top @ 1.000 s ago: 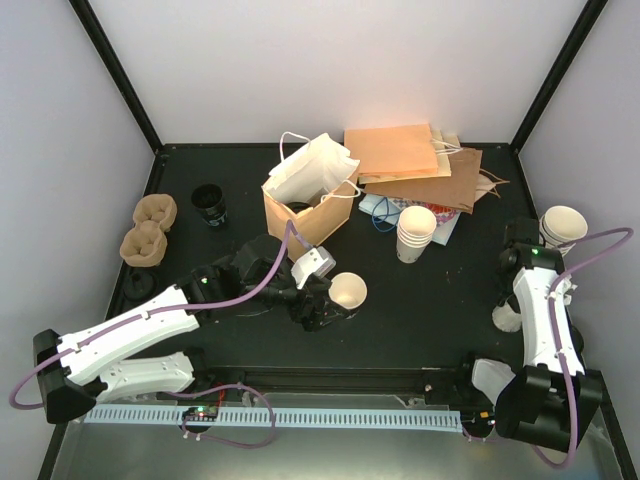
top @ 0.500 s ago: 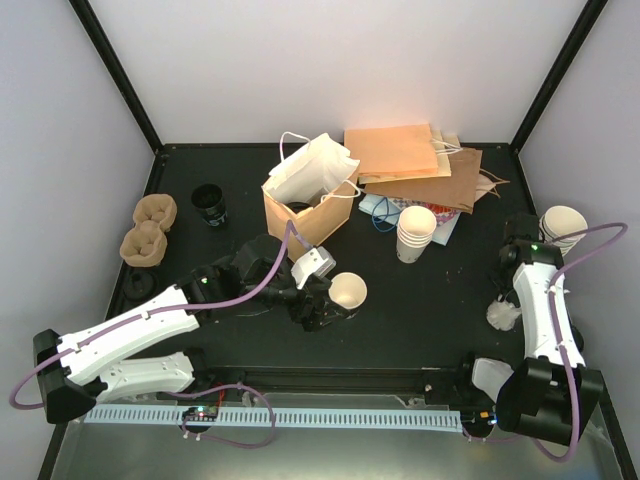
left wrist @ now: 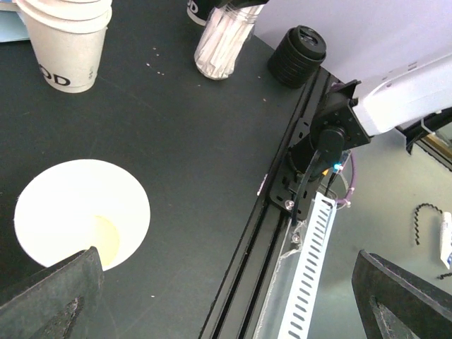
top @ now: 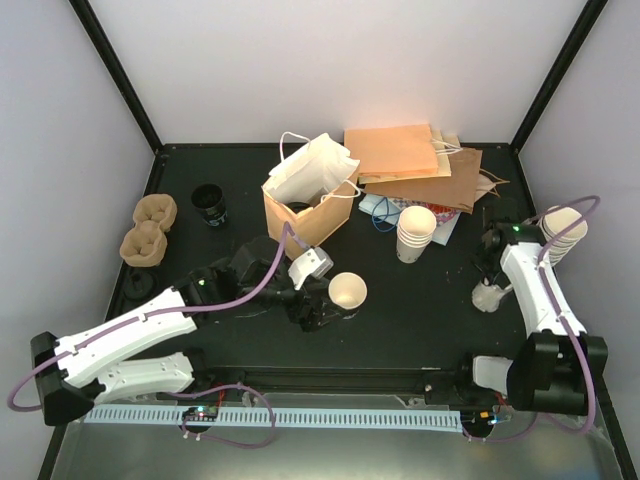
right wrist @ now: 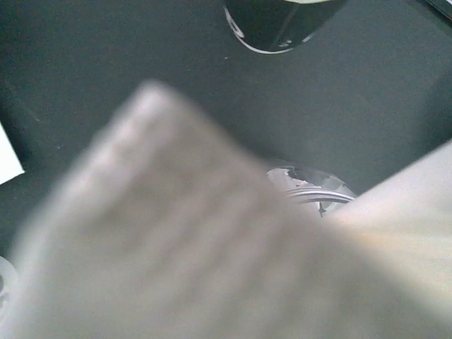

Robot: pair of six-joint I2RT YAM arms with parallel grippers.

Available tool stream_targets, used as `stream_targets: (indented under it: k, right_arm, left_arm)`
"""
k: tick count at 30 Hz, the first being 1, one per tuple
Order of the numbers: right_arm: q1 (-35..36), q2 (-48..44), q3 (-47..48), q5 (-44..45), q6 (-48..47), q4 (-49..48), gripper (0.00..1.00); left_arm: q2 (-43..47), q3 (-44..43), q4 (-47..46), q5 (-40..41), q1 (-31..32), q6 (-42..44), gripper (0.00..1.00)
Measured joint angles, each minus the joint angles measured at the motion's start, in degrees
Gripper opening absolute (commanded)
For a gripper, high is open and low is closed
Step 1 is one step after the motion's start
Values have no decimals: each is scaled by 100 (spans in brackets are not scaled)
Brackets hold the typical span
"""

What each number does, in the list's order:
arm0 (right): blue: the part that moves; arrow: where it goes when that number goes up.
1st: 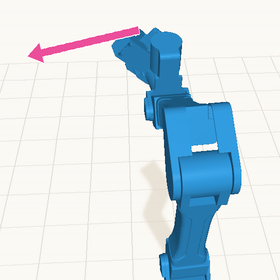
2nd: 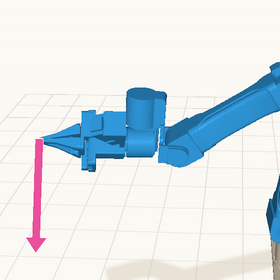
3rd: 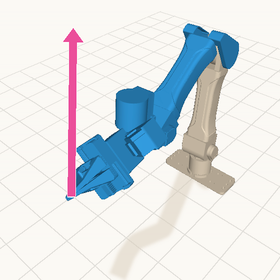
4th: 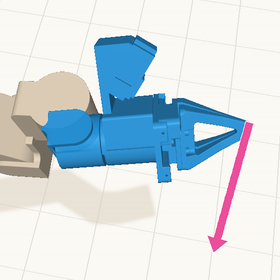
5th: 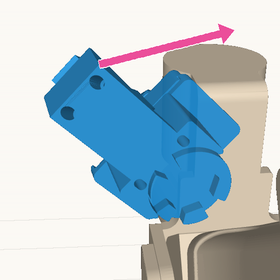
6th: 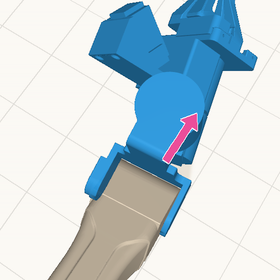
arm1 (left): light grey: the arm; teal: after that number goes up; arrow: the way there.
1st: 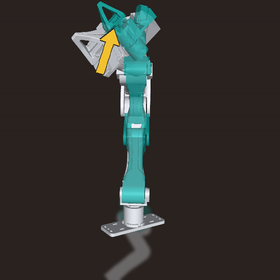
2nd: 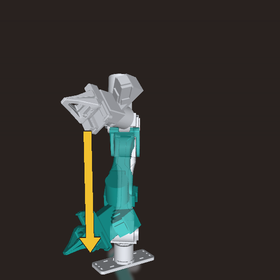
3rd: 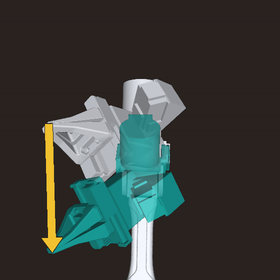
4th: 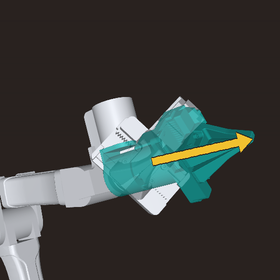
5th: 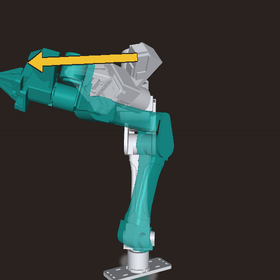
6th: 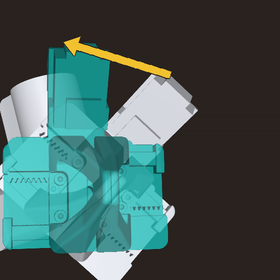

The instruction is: Pack the takeout coffee

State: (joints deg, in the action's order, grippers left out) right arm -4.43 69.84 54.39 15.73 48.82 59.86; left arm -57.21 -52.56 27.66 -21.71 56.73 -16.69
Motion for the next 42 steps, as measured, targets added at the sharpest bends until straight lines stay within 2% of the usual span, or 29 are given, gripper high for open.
stream_targets:
  k: [9, 15, 18, 28, 35, 42]
  right_arm:
    - [684, 1034, 817, 70, 173, -83, 16]
    - [874, 1755, 1521, 98, 190, -162, 16]
    - [896, 1939, 1773, 114, 184, -181, 19]
    - [1051, 2024, 1971, 229, 140, -85, 24]
    - [1158, 2151, 2074, 302, 48, 24, 35]
    - [1366, 2159, 2334, 334, 37, 291, 38]
  left_arm:
    - [326, 201, 11, 389, 0, -2, 99]
    - [422, 216, 15, 603, 0, -7, 99]
    - [452, 227, 15, 669, -2, -11, 99]
    - [514, 302, 15, 761, -2, -92, 99]
    - [616, 417, 11, 769, -2, -120, 99]
    - [702, 485, -2, 787, -2, -155, 99]
